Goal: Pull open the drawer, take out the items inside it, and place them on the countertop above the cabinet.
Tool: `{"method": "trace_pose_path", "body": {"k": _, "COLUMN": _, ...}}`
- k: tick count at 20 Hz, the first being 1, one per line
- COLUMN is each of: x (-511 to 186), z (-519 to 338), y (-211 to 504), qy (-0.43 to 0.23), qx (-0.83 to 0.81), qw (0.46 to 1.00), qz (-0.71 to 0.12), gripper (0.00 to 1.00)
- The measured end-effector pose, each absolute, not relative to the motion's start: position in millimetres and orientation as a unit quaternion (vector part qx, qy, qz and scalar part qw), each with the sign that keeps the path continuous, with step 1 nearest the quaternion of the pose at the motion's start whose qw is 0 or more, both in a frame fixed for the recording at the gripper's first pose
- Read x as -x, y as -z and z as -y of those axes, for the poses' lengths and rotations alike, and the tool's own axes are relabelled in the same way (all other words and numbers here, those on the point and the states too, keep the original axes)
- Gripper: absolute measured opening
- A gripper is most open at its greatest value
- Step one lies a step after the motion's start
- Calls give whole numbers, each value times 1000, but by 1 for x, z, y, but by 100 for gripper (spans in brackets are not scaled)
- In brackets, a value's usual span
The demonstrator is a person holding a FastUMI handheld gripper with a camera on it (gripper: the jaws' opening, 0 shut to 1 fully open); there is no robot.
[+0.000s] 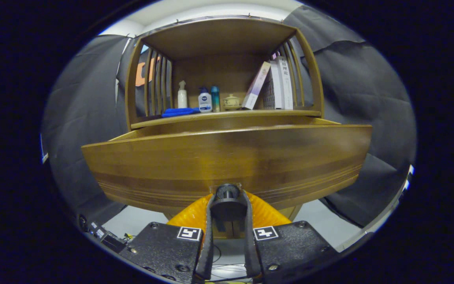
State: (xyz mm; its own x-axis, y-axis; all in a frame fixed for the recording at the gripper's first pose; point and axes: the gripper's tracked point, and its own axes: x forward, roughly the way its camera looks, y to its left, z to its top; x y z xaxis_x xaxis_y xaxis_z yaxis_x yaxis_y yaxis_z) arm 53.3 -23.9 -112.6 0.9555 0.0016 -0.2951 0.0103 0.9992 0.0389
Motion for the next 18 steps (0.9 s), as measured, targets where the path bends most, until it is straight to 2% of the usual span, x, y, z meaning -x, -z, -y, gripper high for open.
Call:
{"method": "trace_pose_path", "body": {"k": 14, "x": -10, "z": 18, "y": 122, "qy": -22, "qx": -20, "qw": 980, "qz": -195, "gripper": 35}}
{"method": "trace_pose_path", "body": {"k": 15, "x": -9, "z": 17, "y": 122, "qy": -33, "qx": -27, "qw": 979, "qz": -200, "gripper": 36}}
{"method": "trace_pose_path", "body": {"k": 17, "x": -4, "z": 22, "y": 110, "qy": -39, "qx": -45, "qw": 978, "qz": -199, "gripper": 45}}
{"method": "trace_pose_path", "body": {"k": 18, "x": -2, "z": 29, "y": 103, "qy": -32, "qx": -41, "qw": 979, "qz": -195, "gripper": 55}}
